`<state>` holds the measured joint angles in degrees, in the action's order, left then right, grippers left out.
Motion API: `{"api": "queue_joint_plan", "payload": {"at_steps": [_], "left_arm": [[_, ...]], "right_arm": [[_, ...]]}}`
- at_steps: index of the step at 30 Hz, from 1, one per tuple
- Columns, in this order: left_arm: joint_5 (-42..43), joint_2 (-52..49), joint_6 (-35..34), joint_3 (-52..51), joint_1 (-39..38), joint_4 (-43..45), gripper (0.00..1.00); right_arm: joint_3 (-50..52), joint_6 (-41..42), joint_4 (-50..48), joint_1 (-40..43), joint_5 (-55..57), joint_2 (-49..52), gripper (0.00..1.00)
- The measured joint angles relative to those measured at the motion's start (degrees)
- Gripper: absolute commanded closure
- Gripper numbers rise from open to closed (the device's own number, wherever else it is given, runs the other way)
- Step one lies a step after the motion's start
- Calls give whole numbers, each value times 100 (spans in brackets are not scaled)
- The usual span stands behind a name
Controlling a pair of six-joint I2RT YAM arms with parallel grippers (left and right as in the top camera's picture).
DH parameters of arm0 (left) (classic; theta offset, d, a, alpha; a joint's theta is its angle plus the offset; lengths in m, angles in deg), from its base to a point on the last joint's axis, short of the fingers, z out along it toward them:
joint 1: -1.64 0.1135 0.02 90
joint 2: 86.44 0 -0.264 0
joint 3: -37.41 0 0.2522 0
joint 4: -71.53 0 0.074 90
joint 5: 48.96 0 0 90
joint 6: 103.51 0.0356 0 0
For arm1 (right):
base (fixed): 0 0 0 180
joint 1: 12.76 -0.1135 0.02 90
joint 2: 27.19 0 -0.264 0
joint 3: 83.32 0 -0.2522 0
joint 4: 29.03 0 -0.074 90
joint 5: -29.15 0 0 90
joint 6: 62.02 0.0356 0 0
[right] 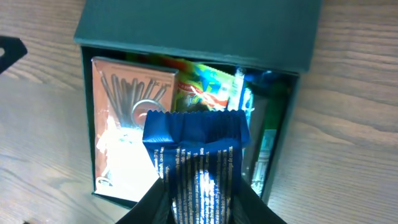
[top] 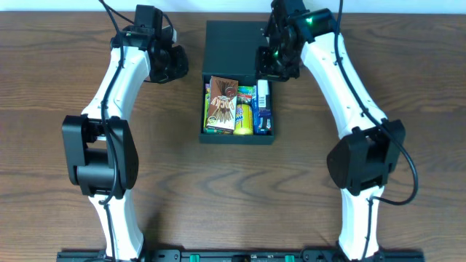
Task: Pack container
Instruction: 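Insert the blue bar into the box's right edge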
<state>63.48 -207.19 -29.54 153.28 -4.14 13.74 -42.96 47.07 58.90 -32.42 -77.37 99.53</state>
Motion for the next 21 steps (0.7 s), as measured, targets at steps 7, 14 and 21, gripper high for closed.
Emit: {"api": "queue_joint_plan", "payload": {"at_steps": [7,14,21], "left_arm": [[0,0,0,0,0,35,94],[0,0,0,0,0,37,94],[-2,0,0,0,0,50,94]], "right_arm": [[0,-9,4,-170,116,0,74],[146,-7,-15,-181,280,0,72],[203,46,-17,-181,302,2,21]]}}
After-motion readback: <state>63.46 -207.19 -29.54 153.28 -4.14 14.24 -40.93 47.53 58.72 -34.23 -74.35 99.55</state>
